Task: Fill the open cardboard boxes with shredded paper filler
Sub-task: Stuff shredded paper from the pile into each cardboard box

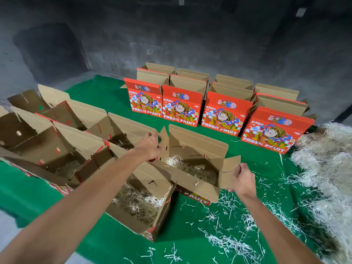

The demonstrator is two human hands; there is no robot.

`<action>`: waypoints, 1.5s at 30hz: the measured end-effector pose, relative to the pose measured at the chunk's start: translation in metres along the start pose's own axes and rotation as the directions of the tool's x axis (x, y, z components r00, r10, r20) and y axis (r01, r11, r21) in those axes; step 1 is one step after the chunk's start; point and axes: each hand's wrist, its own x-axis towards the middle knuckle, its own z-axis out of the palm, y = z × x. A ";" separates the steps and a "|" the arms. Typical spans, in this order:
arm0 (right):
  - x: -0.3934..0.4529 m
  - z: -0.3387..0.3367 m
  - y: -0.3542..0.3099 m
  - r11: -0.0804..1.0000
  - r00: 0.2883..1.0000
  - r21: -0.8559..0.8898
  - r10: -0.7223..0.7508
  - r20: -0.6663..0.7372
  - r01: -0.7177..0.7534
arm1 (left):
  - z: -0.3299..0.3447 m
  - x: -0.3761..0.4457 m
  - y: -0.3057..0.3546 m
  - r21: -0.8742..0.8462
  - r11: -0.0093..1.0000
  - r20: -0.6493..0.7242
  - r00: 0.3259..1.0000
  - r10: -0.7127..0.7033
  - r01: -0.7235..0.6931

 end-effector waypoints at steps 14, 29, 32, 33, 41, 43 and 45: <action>-0.004 0.015 -0.030 0.999 0.999 -0.048 0.016 0.033 -0.014 | 0.029 -0.041 0.083 0.004 0.940 0.580 0.767 0.276 -0.341; 0.001 0.022 -0.026 1.000 0.998 0.004 -0.006 0.056 0.005 | 0.035 -0.036 0.105 0.106 0.883 0.565 0.759 0.324 -0.456; 0.002 0.020 -0.018 1.000 0.998 0.004 0.023 0.060 -0.023 | 0.030 -0.033 0.090 -0.026 0.936 0.559 0.770 0.306 -0.352; 0.004 0.019 -0.014 1.000 0.998 -0.013 0.023 0.062 -0.022 | 0.028 -0.030 0.082 -0.059 0.947 0.517 0.802 0.298 -0.314; 0.012 0.011 0.002 0.998 0.999 -0.059 -0.004 0.042 0.006 | 0.012 0.008 0.015 0.070 0.997 -0.327 0.945 -0.008 0.033; 0.014 0.008 0.005 0.999 0.999 -0.052 0.006 0.038 -0.004 | 0.009 0.011 0.004 0.082 0.983 -0.162 0.976 -0.147 0.162; 0.013 0.009 0.004 0.999 0.998 -0.036 0.017 0.055 -0.015 | 0.011 0.015 -0.006 0.011 0.985 -0.006 0.985 -0.170 0.170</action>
